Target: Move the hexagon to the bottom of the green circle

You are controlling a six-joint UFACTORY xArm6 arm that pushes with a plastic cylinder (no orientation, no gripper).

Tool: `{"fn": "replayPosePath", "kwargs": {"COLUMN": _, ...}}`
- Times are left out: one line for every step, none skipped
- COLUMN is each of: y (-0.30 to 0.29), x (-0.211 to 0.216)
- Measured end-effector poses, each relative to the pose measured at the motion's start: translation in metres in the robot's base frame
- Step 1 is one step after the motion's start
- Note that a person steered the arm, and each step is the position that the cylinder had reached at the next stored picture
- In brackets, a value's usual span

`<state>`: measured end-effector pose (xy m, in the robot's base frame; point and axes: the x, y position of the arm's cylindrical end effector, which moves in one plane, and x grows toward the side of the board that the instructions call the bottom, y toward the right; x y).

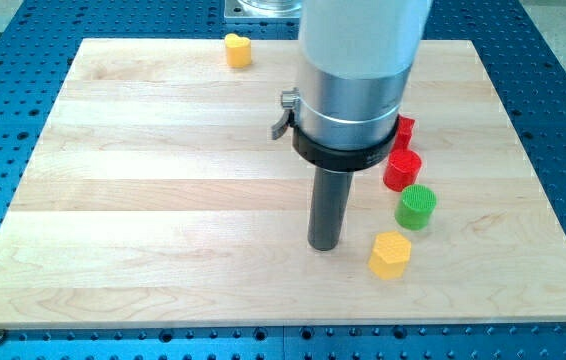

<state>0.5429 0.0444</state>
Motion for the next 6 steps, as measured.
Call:
{"fn": "replayPosePath", "kwargs": {"y": 0.014, "x": 0.007}}
{"fn": "replayPosePath", "kwargs": {"y": 0.027, "x": 0.032}}
{"fn": "replayPosePath", "kwargs": {"y": 0.058, "x": 0.032}}
{"fn": "replayPosePath", "kwargs": {"y": 0.076, "x": 0.032}}
{"fn": "replayPosePath", "kwargs": {"y": 0.077, "x": 0.048}}
{"fn": "replayPosePath", "kwargs": {"y": 0.100, "x": 0.075}}
